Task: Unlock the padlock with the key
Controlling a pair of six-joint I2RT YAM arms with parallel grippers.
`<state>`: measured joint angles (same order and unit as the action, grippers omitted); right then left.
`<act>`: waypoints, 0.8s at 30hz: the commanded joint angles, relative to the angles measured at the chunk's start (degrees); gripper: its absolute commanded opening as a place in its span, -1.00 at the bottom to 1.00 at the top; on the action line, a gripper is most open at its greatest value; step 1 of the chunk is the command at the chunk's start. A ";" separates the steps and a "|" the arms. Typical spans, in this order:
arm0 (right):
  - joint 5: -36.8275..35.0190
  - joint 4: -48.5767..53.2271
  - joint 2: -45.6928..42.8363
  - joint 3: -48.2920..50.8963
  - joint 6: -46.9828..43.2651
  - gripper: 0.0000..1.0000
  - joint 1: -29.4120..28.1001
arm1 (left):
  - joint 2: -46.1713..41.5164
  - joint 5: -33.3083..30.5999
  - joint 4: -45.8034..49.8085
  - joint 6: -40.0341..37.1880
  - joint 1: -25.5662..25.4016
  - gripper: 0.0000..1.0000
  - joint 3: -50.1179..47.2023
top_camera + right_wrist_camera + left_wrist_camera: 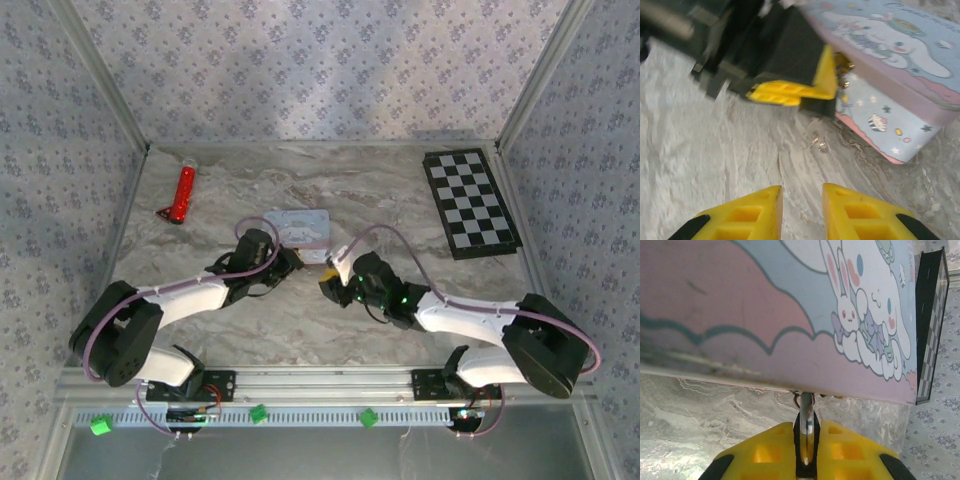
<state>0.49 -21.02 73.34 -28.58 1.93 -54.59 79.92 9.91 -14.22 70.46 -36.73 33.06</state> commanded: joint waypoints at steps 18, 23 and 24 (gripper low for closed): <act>-13.92 -32.53 16.68 4.52 -24.29 -0.46 -6.50 | -3.46 2.00 -2.57 0.91 -1.52 -0.91 -1.62; -16.53 -37.78 19.87 4.76 -24.51 -0.45 -6.63 | -3.50 1.71 -3.07 1.35 -2.10 -0.90 -2.12; -17.19 -38.34 20.36 4.75 -24.40 -0.44 -6.60 | -3.48 1.71 -3.07 1.35 -2.20 -0.91 -2.12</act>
<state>-13.23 -53.63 92.49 -23.29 -21.30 -60.90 78.30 11.11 -14.26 71.24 -38.37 31.29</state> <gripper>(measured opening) 0.275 0.126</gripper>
